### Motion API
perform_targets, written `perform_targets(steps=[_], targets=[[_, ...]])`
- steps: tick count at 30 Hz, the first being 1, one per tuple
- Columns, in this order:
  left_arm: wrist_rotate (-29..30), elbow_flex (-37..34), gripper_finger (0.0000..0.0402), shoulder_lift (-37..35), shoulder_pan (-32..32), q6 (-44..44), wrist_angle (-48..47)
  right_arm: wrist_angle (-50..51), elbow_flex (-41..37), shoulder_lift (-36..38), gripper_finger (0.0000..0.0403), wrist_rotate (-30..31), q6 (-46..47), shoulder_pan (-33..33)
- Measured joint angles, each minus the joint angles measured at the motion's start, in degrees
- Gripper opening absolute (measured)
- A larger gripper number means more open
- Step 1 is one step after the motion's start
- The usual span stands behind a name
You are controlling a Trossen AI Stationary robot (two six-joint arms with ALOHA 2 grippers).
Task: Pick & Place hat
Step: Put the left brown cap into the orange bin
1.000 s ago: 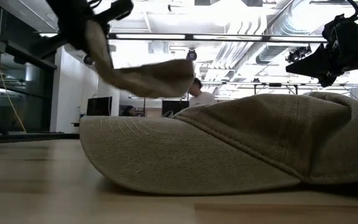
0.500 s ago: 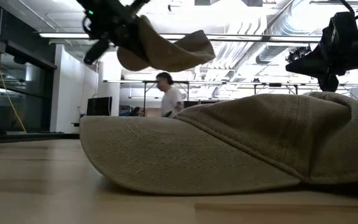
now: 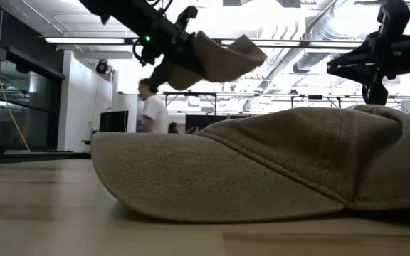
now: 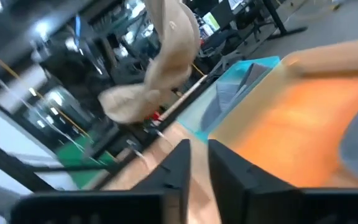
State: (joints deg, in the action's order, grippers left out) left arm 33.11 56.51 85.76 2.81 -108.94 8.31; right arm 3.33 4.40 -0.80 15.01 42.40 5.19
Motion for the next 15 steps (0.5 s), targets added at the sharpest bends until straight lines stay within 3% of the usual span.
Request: perform_targets(steps=[9, 15], targets=[[-0.78, -0.04, 0.0000, 1.53, 2.71, 3.51, 10.01, -9.81, 0.00, -4.83, 0.0215, 2.87, 15.71, 0.00], [0.48, -0.04, 0.0000, 1.55, 4.40, 4.65, 11.04, -20.00, 0.01, -15.45, 0.0250, 5.49, 23.56, 0.00]])
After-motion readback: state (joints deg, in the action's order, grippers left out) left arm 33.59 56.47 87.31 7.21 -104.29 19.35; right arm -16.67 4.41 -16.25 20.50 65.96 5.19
